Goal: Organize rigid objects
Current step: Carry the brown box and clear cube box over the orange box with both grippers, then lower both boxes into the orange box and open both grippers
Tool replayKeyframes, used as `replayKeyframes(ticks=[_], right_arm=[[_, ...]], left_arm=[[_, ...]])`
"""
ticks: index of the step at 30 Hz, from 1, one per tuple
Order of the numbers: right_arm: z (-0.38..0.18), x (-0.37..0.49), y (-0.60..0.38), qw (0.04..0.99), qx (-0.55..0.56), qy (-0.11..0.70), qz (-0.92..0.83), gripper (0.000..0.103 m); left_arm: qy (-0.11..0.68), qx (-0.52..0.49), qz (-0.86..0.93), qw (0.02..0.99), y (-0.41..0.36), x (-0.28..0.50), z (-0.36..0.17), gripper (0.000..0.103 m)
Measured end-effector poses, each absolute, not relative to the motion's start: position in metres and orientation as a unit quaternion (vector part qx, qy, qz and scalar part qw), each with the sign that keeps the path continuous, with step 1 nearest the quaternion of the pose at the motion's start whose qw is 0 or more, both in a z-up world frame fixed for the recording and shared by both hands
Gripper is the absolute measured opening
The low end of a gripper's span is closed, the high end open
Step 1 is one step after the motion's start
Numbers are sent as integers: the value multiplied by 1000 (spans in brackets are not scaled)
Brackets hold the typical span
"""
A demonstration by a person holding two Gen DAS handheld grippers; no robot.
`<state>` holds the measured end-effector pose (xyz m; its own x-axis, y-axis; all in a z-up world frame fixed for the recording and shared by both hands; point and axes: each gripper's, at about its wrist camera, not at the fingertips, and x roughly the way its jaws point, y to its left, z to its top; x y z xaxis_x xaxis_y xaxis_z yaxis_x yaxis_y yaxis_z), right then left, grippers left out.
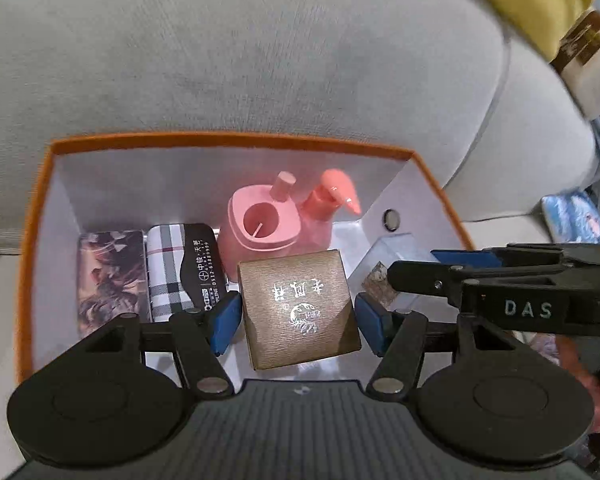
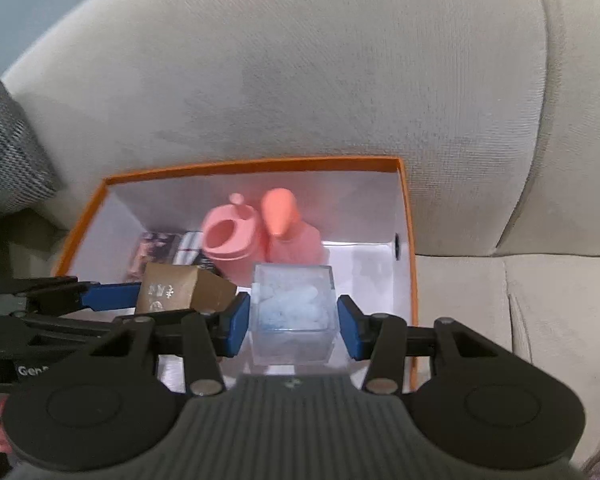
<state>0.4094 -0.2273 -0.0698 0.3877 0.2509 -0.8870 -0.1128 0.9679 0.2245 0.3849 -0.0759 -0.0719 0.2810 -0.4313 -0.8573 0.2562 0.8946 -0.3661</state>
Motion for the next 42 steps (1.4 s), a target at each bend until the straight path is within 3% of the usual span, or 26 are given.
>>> replayKeyframes(ticks=[19, 24, 34, 42], right_arm=[[-90, 428, -213, 826, -7, 551, 116, 49], [-92, 427, -211, 829, -16, 545, 120, 49], [-99, 426, -189, 831, -53, 545, 95, 49], [-116, 430, -177, 816, -48, 567, 101, 49]], left_arm=[[614, -72, -194, 761, -88, 417, -115, 69], [617, -61, -200, 759, -84, 421, -109, 73], [568, 135, -294, 756, -106, 397, -89, 72], [578, 164, -290, 744, -112, 396, -99, 68]])
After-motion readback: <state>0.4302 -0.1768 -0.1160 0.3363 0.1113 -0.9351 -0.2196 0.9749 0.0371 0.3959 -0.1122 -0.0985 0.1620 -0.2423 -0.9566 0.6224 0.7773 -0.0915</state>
